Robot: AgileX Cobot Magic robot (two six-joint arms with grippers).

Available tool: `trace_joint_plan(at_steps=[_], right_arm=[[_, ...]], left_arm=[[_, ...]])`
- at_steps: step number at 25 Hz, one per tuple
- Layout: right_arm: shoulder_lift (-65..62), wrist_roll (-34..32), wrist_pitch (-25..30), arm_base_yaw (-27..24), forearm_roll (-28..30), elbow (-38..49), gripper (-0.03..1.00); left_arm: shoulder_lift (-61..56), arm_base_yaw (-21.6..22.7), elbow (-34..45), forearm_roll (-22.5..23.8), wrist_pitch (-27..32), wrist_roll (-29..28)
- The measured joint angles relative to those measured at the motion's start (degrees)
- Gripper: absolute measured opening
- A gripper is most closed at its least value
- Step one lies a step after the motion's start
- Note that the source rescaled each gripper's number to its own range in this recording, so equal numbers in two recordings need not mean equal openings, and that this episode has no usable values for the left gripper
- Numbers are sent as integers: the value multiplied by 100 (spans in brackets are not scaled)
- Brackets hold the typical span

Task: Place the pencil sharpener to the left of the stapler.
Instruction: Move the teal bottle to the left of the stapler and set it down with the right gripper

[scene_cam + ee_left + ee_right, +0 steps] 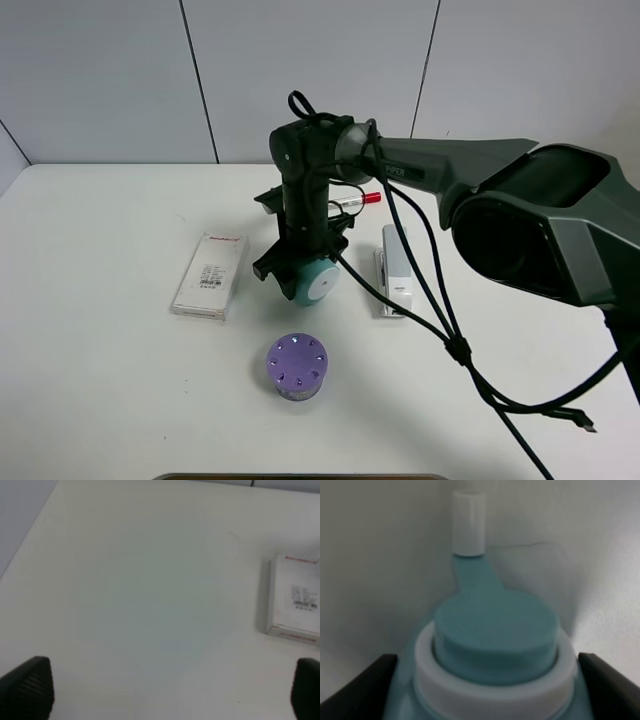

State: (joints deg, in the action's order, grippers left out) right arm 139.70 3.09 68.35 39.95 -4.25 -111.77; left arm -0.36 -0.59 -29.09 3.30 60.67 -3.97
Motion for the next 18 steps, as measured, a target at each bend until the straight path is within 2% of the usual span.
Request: trace_joint_plan(at_steps=[16,17,18], right_arm=[[108,-158,19,0,0,-53,0],[108,-180,24,0,0,-53,9],[108,-195,40,0,0,-53,27]], left_arm=[[0,0,0,0,0,0],[0,0,0,0,0,0],[0,0,0,0,0,0]])
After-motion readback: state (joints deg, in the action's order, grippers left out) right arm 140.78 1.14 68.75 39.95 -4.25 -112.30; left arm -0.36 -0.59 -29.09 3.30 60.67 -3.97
